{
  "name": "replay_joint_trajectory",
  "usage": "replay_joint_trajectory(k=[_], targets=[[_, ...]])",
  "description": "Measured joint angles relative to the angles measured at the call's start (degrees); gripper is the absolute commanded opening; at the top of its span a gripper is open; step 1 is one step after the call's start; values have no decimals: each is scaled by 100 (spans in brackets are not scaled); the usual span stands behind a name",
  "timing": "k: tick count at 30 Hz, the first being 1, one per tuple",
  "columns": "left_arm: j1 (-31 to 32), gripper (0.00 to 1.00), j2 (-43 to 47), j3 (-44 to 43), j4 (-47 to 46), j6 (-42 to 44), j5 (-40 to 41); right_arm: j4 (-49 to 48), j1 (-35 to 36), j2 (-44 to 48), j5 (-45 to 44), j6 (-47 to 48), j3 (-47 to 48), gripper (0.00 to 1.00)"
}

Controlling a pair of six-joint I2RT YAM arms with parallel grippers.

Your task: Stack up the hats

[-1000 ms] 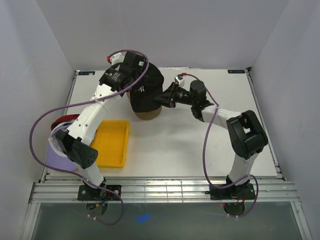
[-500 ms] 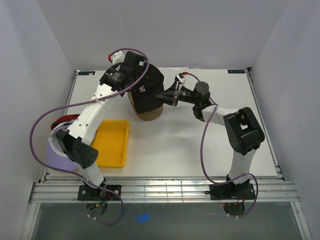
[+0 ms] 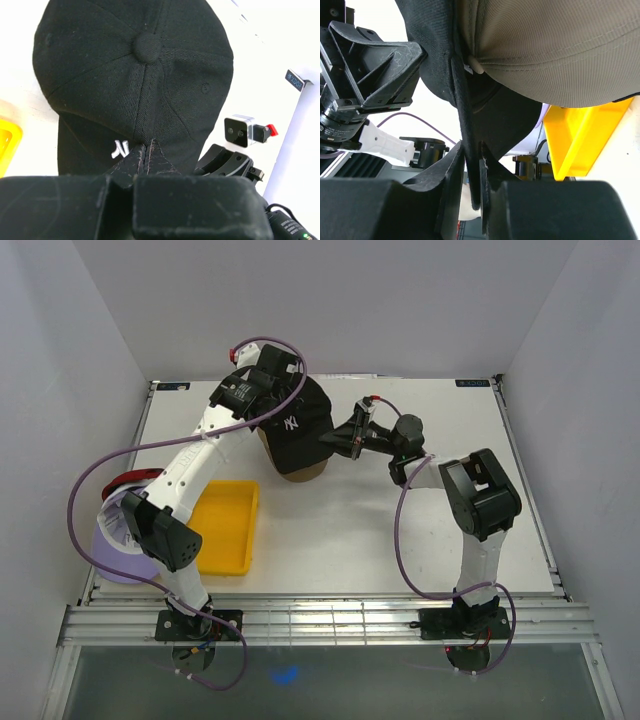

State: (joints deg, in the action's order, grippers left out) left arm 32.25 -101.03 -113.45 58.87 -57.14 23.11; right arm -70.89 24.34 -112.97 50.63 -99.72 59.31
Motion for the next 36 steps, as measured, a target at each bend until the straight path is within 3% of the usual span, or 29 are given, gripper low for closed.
replay_joint_trajectory(k=[7,15,19,27,36], targets=[[31,0,-2,2,7,101,-107,-57,-116,-55,81,2,-83,25],[48,0,-98,52,28,190,-170,42,-249,-225,153,85,-254,40],[35,12,-98,61,15,251,-162,199,-350,-254,181,164,-304,46],[35,18,-98,168,-52,308,-160,319,-404,-221,146,393,-367,56],[46,18,-98,168,-66,315,-175,1246,-481,916,-553,1381,-1355,73]])
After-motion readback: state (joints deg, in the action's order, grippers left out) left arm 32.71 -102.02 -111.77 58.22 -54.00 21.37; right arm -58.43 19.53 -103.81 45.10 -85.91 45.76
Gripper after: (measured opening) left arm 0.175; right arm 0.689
